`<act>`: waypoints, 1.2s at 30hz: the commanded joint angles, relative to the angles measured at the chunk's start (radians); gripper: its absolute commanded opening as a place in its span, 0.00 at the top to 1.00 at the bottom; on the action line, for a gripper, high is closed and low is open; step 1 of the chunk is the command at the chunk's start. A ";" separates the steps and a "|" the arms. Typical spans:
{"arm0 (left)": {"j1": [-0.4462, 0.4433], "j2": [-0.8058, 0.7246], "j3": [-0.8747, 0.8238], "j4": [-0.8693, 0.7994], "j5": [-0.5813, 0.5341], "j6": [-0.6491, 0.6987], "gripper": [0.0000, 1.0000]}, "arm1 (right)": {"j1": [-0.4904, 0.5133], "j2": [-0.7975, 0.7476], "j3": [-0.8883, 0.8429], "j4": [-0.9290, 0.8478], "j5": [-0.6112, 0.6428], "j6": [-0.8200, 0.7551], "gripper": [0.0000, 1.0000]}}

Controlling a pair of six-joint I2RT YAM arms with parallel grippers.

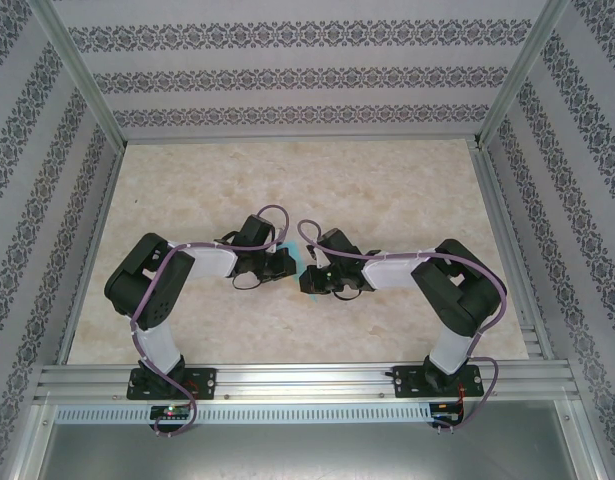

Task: Fold a paper plane with a square sheet of paper (pick it up from the middle)
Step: Fold the wing for the fifth time at the center of the table.

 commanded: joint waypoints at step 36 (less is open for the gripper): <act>0.037 0.092 0.226 -0.306 -0.076 0.348 0.93 | -0.029 0.113 -0.100 -0.196 0.024 -0.057 0.93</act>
